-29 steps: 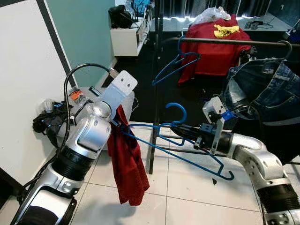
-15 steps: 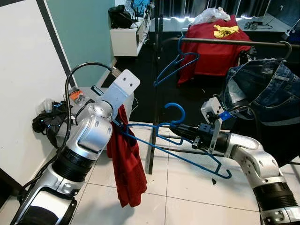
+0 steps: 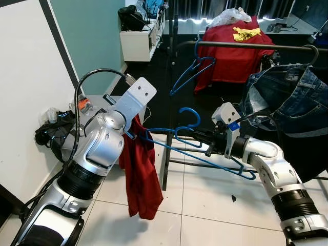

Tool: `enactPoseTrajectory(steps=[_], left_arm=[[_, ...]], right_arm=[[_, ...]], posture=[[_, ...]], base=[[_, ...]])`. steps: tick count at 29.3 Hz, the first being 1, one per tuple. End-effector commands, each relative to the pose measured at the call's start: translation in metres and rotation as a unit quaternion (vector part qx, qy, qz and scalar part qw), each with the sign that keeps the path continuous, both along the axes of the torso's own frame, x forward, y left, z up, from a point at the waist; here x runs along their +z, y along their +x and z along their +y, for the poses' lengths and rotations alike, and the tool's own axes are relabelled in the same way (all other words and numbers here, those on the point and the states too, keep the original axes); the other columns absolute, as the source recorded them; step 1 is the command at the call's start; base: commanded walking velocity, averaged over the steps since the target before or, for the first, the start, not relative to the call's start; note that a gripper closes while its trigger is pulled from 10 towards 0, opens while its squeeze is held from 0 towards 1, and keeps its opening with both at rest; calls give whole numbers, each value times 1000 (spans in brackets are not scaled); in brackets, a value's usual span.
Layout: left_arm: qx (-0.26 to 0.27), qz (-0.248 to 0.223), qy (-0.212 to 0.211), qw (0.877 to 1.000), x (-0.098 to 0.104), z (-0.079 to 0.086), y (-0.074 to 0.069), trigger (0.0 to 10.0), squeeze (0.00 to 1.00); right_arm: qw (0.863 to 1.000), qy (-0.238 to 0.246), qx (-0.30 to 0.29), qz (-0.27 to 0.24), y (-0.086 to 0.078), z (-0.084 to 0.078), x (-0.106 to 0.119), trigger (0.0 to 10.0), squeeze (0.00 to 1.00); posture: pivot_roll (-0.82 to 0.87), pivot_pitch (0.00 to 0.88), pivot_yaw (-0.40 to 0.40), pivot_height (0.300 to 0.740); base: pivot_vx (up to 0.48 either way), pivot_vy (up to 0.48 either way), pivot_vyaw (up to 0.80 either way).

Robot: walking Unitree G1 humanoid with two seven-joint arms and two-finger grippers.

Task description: Hang hanger

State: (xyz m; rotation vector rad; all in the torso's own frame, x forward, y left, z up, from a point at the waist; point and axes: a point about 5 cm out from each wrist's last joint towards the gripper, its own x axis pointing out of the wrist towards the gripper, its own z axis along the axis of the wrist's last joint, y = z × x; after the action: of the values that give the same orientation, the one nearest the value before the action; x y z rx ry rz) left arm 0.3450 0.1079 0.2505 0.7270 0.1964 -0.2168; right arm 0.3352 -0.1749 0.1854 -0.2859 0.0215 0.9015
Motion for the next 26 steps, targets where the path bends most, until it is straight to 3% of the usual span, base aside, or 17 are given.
enactPoseTrajectory(steps=[1, 8, 13, 17, 18, 19, 21, 26], left_arm=[[-18, -10, 6, 1000, 3, -1, -3, 10000, 0], [-74, 10, 9, 997, -3, -11, -7, 10000, 0], [-82, 15, 11, 996, -4, -12, -8, 10000, 0], [-87, 14, 13, 996, -3, -11, -5, 10000, 0], [-87, 12, 12, 996, -1, -8, -3, 10000, 0], [-87, 12, 12, 996, -1, -8, -3, 10000, 0], [-94, 14, 10, 995, 3, -4, -1, 10000, 0], [-113, 21, 11, 993, 7, -2, -4, 10000, 0]], right_arm=[[1000, -7, 17, -8, 1, 6, 1, 10000, 0], [997, -26, 67, -22, 0, 15, 4, 10000, 0], [995, -38, 89, -17, -2, 18, 1, 10000, 0], [988, -91, 121, -4, -4, 22, -11, 10000, 0], [983, -127, 132, -1, -4, 22, -18, 10000, 0], [983, -127, 132, -1, -4, 22, -18, 10000, 0], [973, -197, 119, -8, 2, 17, -26, 10000, 0], [970, -225, 89, -12, 9, 13, -28, 10000, 0]], posture=[[6, 42, 34, 740], [3, 43, 40, 740], [1, 43, 40, 740], [0, 41, 36, 740], [-1, 40, 37, 740], [-1, 40, 37, 740], [-1, 41, 35, 740], [3, 42, 33, 740]], base=[[0, 0, 0], [0, 0, 0], [0, 0, 0], [0, 0, 0], [0, 0, 0], [0, 0, 0], [0, 0, 0], [0, 0, 0]])
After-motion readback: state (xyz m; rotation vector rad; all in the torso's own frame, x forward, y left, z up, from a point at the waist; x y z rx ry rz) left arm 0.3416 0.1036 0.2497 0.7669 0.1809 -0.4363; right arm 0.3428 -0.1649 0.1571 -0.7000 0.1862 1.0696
